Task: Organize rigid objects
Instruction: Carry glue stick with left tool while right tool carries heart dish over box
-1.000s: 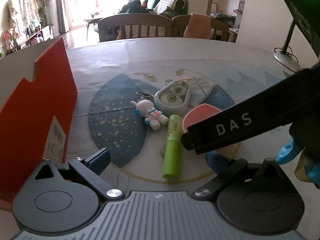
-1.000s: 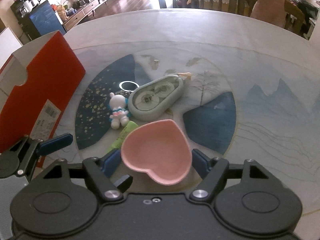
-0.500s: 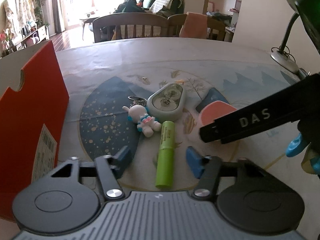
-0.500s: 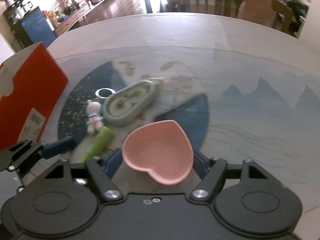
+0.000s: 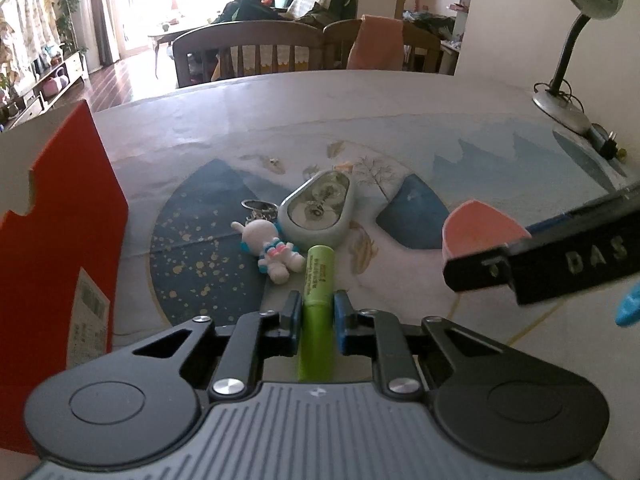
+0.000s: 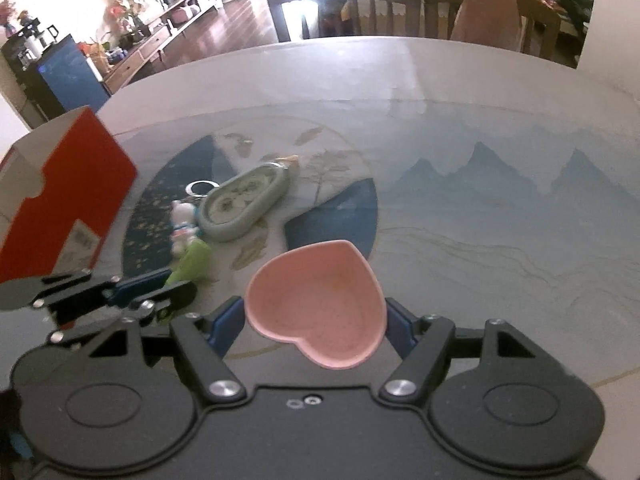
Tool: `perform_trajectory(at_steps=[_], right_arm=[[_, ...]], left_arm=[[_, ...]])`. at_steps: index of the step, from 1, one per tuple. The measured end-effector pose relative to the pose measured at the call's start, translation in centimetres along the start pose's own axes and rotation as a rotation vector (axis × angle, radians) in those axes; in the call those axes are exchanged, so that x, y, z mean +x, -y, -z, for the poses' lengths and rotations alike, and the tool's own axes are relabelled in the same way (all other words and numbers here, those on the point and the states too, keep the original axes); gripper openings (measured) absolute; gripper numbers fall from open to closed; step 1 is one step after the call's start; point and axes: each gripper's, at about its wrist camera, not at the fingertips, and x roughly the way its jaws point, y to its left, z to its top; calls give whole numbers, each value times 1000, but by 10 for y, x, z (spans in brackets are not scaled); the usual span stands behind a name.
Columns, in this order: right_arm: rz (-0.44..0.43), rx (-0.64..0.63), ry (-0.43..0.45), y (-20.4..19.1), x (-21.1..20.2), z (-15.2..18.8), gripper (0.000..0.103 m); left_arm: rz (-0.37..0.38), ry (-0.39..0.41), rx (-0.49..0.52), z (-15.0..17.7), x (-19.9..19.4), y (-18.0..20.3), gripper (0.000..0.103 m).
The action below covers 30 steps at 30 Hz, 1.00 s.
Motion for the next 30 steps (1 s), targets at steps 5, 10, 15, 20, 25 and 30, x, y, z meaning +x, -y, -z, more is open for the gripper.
perform_trajectory(at_steps=[5, 10, 15, 20, 25, 30], right_arm=[[-19, -29, 11, -11, -24, 4, 73], [-26, -79, 19, -26, -48, 5, 73], [-51, -125, 38, -45, -72, 4, 73], [-75, -158, 51, -68, -91, 0, 73], [-114, -192, 79, -95, -106, -7, 73], [-136, -228, 108, -127, -113, -13, 73]], left_arm=[[19, -7, -53, -4, -17, -8, 16], [42, -8, -102, -9, -42, -17, 16], [59, 14, -125, -15, -71, -25, 16], [62, 31, -164, -20, -97, -42, 16], [39, 62, -193, -23, -123, -65, 16], [15, 87, -214, -23, -147, -93, 16]])
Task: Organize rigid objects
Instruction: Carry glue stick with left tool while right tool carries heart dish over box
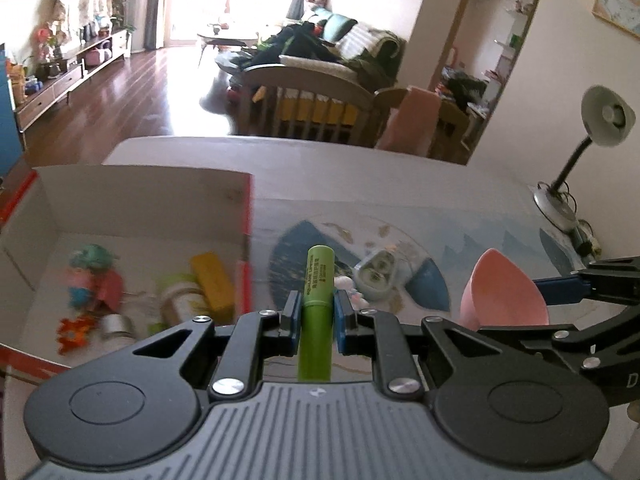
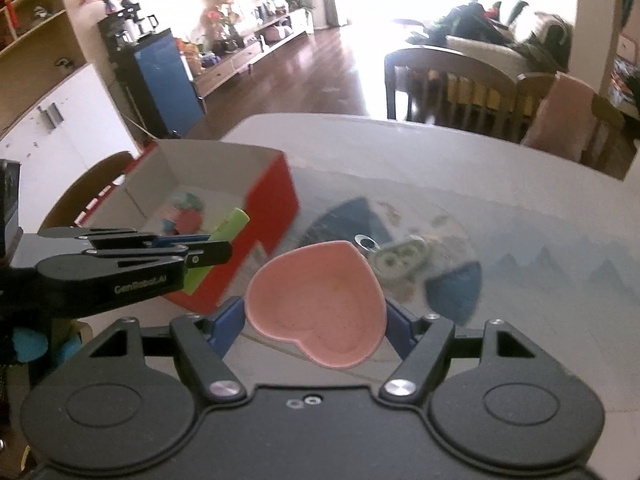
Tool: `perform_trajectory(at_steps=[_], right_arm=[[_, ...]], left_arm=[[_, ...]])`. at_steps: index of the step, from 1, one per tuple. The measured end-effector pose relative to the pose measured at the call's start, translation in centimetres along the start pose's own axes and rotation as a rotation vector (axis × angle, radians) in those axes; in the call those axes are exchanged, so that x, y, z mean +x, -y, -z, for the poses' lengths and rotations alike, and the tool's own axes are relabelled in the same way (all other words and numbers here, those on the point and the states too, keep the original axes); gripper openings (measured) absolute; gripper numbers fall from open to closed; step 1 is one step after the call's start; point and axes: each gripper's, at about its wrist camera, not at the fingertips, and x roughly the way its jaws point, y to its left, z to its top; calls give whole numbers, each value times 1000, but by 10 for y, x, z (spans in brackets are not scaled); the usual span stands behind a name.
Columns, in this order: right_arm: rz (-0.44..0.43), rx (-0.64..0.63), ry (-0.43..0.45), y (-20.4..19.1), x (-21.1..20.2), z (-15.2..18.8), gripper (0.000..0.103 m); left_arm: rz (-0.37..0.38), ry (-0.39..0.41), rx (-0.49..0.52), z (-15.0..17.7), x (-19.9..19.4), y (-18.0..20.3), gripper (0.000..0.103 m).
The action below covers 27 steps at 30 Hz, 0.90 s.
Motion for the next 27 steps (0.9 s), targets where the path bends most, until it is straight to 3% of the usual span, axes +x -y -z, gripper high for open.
perform_trajectory(at_steps=[14, 27], right_arm=[[-27, -50, 28, -77, 28, -32, 73], [9, -87, 10, -125, 74, -52, 73]], left_arm=[[-99, 62, -22, -17, -47, -84, 16], [-150, 30, -43, -16, -49, -161, 17]])
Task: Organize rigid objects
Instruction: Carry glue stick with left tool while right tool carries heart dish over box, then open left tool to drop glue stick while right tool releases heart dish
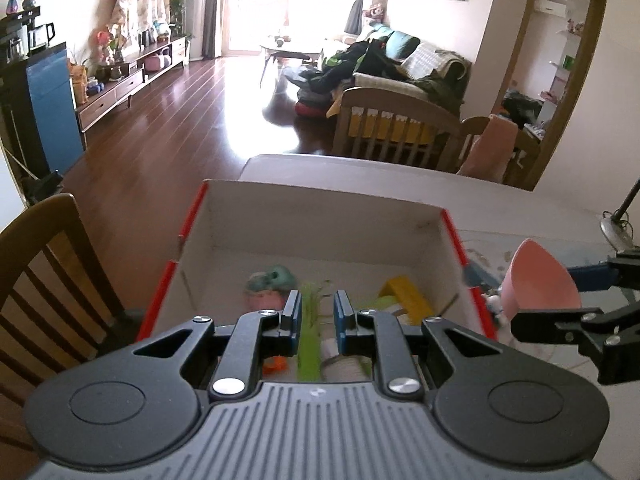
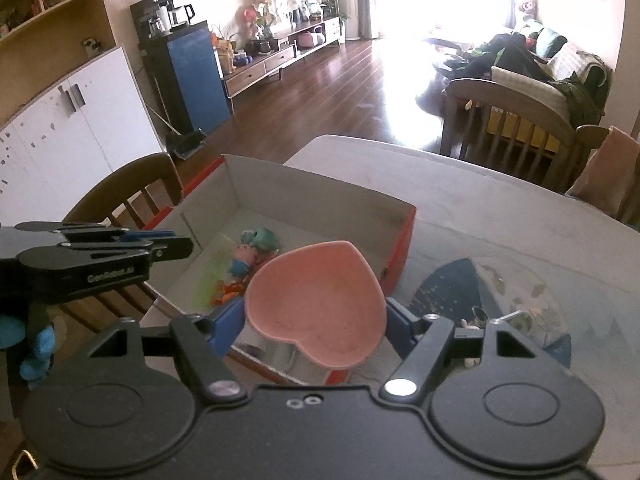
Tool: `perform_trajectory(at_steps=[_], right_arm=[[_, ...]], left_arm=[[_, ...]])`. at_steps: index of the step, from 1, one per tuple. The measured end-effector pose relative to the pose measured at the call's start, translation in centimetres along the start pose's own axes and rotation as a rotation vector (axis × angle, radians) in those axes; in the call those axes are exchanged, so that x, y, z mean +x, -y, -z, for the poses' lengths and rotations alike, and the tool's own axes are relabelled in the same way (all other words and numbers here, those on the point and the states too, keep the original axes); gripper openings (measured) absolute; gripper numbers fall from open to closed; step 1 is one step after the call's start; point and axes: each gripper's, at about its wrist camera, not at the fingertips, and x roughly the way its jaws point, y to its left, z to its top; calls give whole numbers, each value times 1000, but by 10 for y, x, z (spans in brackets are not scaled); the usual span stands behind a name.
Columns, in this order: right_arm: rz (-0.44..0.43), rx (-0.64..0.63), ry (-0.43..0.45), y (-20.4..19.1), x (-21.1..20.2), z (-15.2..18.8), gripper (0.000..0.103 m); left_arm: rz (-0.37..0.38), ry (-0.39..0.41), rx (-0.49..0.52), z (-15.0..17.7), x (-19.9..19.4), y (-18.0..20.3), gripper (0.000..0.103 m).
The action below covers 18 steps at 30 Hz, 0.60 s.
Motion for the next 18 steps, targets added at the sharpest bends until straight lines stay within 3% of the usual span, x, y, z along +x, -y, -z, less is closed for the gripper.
perform_trajectory(at_steps=[18], right_arm=[[68, -62, -145, -29, 106, -3, 73]], left_arm=[[-15, -113, -5, 25, 53, -39, 17]])
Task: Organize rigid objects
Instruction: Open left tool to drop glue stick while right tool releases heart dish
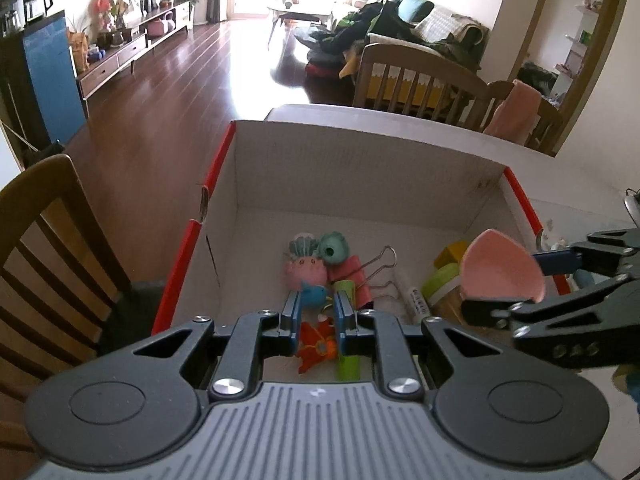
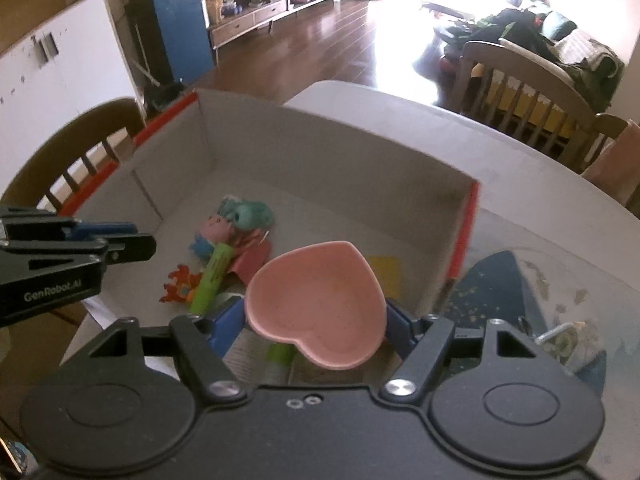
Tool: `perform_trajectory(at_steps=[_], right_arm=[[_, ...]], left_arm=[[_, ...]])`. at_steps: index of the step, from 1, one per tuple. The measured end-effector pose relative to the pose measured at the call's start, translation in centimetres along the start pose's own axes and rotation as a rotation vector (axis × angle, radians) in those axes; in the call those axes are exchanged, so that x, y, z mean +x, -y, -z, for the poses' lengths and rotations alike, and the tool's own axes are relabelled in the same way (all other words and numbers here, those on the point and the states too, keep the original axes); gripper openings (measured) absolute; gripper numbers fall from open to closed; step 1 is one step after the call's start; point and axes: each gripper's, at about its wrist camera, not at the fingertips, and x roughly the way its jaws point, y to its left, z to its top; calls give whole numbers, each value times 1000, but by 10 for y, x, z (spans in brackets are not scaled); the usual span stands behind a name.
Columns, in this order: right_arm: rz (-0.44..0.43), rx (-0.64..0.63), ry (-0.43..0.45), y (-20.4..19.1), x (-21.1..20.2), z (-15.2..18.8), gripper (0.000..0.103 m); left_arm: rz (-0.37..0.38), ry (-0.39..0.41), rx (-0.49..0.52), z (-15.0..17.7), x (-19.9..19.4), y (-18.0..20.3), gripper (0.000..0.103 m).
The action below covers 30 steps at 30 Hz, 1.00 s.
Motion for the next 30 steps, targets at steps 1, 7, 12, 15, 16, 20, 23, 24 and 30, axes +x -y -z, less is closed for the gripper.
perform_trajectory(at_steps=[1, 7, 12, 15, 16, 20, 23, 24, 30], right_arm=[[-4, -10, -6, -3, 3, 0, 73], [-4, -20, -37, -10, 13, -1, 74], [-23, -16, -42, -9, 12, 2, 79], [-45, 1, -26, -7, 7, 3, 85], [-51, 6, -23, -6, 5, 4, 85], [-64, 24, -1, -2, -10, 7, 85], [-84, 48, 22, 2, -22, 10, 85], [-91, 56, 30, 3, -27, 10, 85], [-122, 100, 81, 8, -51, 14, 85]], left_arm=[[0, -1, 3, -2, 2, 0, 17], [11, -4, 18, 1, 5, -1, 17], [17, -12, 26, 3, 8, 0, 17], [19, -19, 28, 4, 8, -1, 16], [23, -22, 26, 5, 8, -1, 16], [29, -25, 36, 7, 5, 3, 17], [35, -26, 40, 7, 3, 6, 17], [35, -27, 42, 7, 1, 7, 17], [46, -15, 55, 6, -10, 13, 17]])
